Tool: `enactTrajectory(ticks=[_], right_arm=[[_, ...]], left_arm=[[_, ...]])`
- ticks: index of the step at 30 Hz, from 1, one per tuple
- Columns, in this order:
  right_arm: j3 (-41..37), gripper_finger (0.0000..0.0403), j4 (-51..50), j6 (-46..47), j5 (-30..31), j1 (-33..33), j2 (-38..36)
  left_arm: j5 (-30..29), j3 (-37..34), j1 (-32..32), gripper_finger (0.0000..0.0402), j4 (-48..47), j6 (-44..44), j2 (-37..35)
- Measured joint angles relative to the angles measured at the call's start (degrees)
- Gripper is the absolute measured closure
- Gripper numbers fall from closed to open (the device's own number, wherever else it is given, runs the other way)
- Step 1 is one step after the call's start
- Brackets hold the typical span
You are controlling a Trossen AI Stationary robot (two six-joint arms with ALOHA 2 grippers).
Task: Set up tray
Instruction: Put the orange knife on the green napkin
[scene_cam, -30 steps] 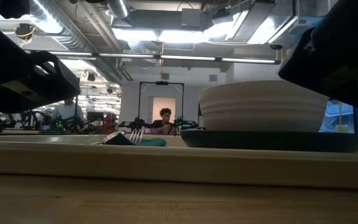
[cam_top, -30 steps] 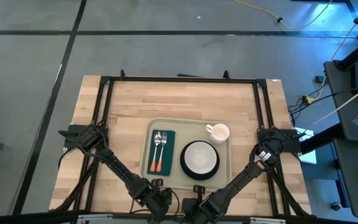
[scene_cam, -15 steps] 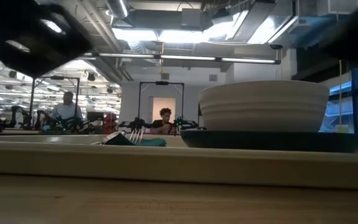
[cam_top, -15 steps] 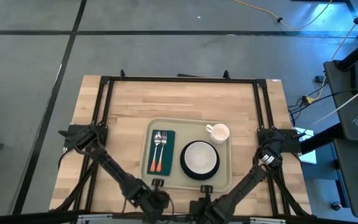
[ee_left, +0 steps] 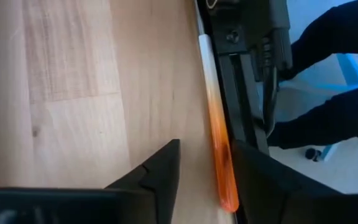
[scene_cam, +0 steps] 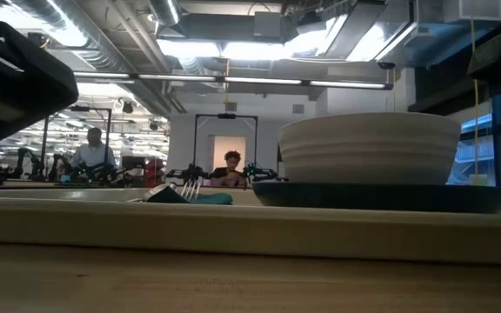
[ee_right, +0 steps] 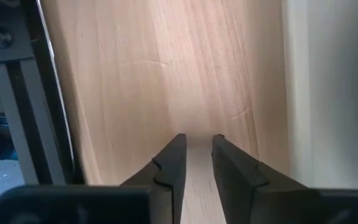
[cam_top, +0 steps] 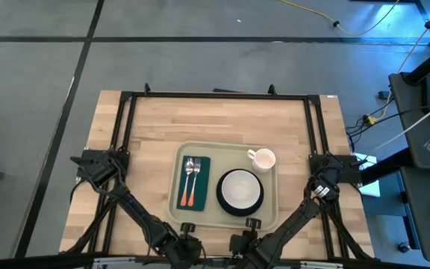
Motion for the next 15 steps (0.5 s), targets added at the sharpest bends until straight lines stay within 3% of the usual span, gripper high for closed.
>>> enactTrajectory(ticks=[6, 15], right_arm=[[0.04, 0.0320, 0.13, 0.26, 0.00, 0.04, 0.00], [0.07, 0.0320, 0.22, 1.51, 0.00, 0.09, 0.00]], left_arm=[[3.35, 0.11, -0.42, 0.0252, 1.04, -3.65, 0.69], [10.25, 0.30, -0.75, 0.0276, 2.69, -9.27, 3.02]])
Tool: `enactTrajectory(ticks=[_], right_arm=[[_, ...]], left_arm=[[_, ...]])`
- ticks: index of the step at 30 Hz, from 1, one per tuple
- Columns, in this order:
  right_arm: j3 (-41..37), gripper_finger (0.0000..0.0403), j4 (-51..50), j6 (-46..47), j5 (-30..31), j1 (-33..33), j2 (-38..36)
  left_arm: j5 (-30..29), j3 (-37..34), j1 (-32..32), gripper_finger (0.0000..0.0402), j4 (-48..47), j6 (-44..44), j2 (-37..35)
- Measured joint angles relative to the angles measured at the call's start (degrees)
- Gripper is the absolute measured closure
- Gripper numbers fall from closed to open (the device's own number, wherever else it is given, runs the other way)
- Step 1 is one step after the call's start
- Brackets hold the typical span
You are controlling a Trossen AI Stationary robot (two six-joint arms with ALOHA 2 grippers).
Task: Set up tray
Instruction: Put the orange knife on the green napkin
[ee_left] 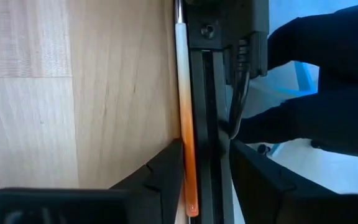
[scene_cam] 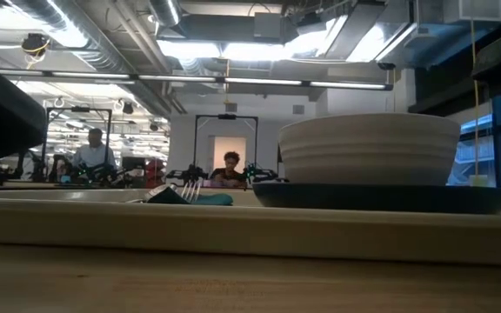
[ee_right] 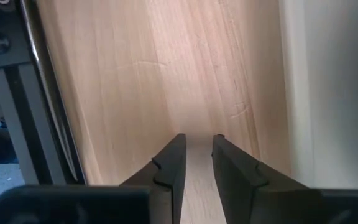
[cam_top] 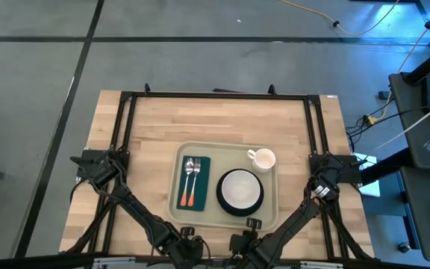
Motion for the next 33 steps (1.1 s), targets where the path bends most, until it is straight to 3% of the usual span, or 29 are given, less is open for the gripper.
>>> enactTrajectory(ticks=[4, 12, 22, 33], right_arm=[[0.02, 0.0320, 0.01, -0.10, 0.00, 0.00, -0.02], [0.02, 0.0320, 0.00, -0.16, -0.02, 0.01, -0.07], [0.04, 0.0320, -1.38, -0.19, -0.04, 0.04, -0.09], [0.07, 0.0320, -2.77, 0.00, -0.46, 0.04, -0.11]], left_arm=[[-0.89, -0.10, 0.11, 0.0300, -0.48, -0.19, 0.04], [-0.74, 0.01, 1.17, 0.0388, -2.72, -2.32, 0.01], [1.52, -0.76, 2.04, 0.0395, -7.04, 3.28, -5.09], [-5.84, -0.54, 3.90, 0.0395, -13.95, 4.14, -10.72]])
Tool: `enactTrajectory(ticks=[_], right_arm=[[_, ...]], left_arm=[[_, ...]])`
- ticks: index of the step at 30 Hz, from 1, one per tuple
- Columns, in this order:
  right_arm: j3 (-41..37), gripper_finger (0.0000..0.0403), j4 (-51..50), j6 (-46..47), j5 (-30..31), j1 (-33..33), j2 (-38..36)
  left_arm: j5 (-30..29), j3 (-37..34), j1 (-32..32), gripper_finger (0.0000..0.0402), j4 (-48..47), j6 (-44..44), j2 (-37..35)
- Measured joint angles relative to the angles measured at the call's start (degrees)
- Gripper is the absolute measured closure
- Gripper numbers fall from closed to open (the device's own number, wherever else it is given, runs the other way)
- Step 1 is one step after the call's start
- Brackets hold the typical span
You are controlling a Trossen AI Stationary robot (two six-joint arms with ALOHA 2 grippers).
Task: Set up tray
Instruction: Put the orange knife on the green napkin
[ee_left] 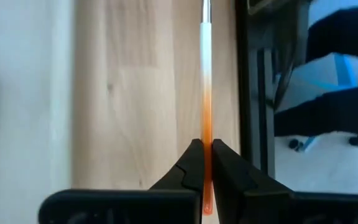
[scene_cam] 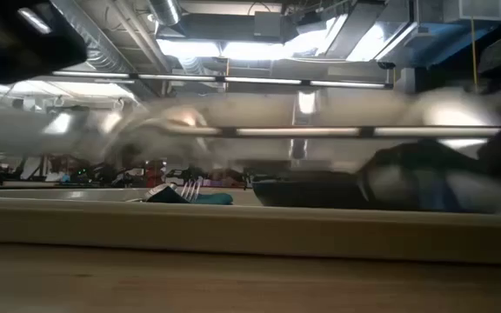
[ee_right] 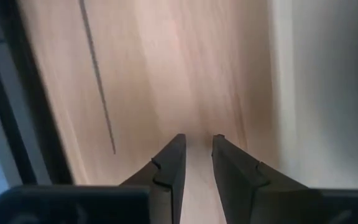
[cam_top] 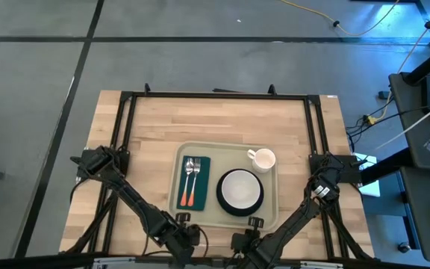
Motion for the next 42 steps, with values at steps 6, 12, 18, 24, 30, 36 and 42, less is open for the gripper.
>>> enactTrajectory(ticks=[6, 12, 18, 24, 30, 36, 42], right_arm=[[0.23, 0.0320, -11.06, 7.45, -2.20, 0.59, -1.26], [2.08, 0.0321, -21.81, 10.81, 1.96, 3.06, -3.59], [-2.42, 0.0350, -25.74, 10.33, 9.01, 4.05, -9.61], [-13.67, 0.0391, -25.40, 13.96, 15.68, 4.59, -22.01], [-28.56, 0.0394, -25.21, 21.30, 21.22, 4.48, -36.72], [-41.34, 0.0392, -21.90, 26.80, 28.85, 3.46, -48.57], [-50.25, 0.0392, -15.46, 26.80, 28.66, 2.78, -55.30]], left_arm=[[-1.94, 0.07, 1.15, 0.0395, -4.01, -3.12, -2.63], [-7.43, 0.09, 2.99, 0.0395, -10.32, -8.96, -6.05], [-9.14, 0.15, 7.42, 0.0395, -10.74, -9.07, -8.53], [-9.85, -0.26, 12.24, 0.0395, -16.49, -8.85, -14.10], [-15.65, -8.79, 15.65, 0.0395, -12.13, -14.60, -25.81], [-19.33, -25.66, 17.51, 0.0395, 7.91, -25.35, -34.48], [-24.64, -41.92, 16.77, 0.0395, 37.84, -39.03, -33.66]])
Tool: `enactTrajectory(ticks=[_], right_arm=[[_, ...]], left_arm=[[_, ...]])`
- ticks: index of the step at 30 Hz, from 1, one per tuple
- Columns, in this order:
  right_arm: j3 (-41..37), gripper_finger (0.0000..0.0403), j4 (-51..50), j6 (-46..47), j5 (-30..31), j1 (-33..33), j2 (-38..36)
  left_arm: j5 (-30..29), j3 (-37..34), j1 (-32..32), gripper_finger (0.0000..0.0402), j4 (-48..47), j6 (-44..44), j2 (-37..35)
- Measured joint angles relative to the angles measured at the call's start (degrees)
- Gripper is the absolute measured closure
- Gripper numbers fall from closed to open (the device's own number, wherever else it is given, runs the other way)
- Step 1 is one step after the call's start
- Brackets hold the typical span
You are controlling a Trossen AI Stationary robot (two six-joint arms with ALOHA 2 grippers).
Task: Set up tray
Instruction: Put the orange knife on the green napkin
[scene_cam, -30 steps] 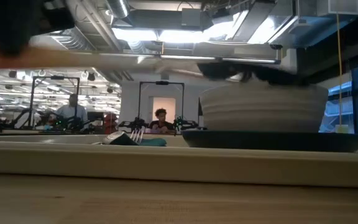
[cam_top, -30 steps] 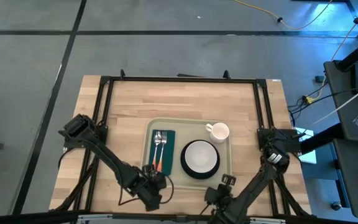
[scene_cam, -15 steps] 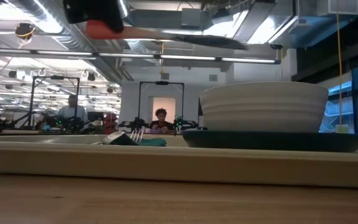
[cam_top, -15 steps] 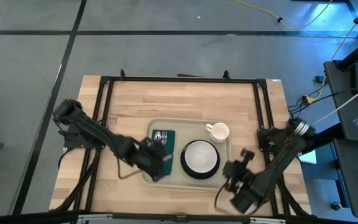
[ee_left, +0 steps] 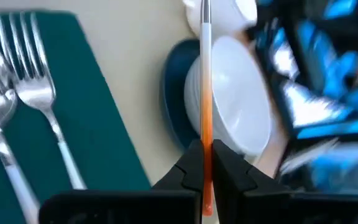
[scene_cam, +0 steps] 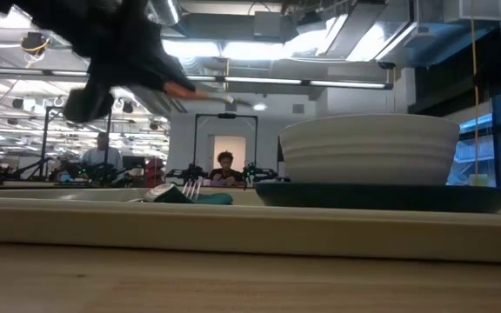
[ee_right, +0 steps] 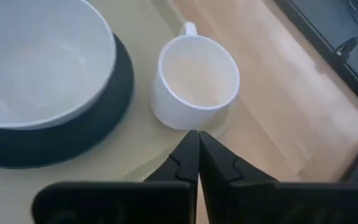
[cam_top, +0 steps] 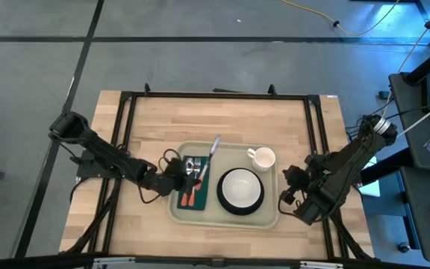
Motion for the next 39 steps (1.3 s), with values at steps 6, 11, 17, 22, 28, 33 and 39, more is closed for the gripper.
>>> enactTrajectory(ticks=[6, 11, 17, 22, 28, 33, 39], right_arm=[[-3.88, 0.0392, 2.99, -0.04, -1.43, -0.02, -1.74], [-4.90, 0.0392, 3.60, -0.30, -2.16, 0.00, -1.46], [-5.88, 0.0392, 4.22, -4.52, -2.61, -0.02, -1.48], [-5.89, 0.0392, 4.63, -7.84, -2.77, -0.02, -1.47], [-5.90, 0.0392, 4.72, -10.54, -2.77, -0.02, -1.48], [-5.90, 0.0392, 4.70, -10.78, -2.73, -0.02, -1.46], [-5.90, 0.0392, 4.70, -10.80, -2.73, -0.02, -1.46]], left_arm=[[-12.27, -4.73, -3.88, 0.0395, 15.67, -12.07, 4.86], [-13.41, -1.30, -6.50, 0.0395, 16.30, -19.12, 11.44], [-16.52, 5.02, -9.04, 0.0395, 16.37, -22.89, 20.06], [-19.11, 5.79, -11.04, 0.0395, 15.57, -28.85, 23.50], [-18.95, 5.81, -11.96, 0.0394, 12.29, -36.33, 25.98], [-16.10, 6.01, -10.96, 0.0394, 11.10, -37.79, 26.14], [-12.93, 5.99, -9.81, 0.0393, 10.86, -39.11, 26.06]])
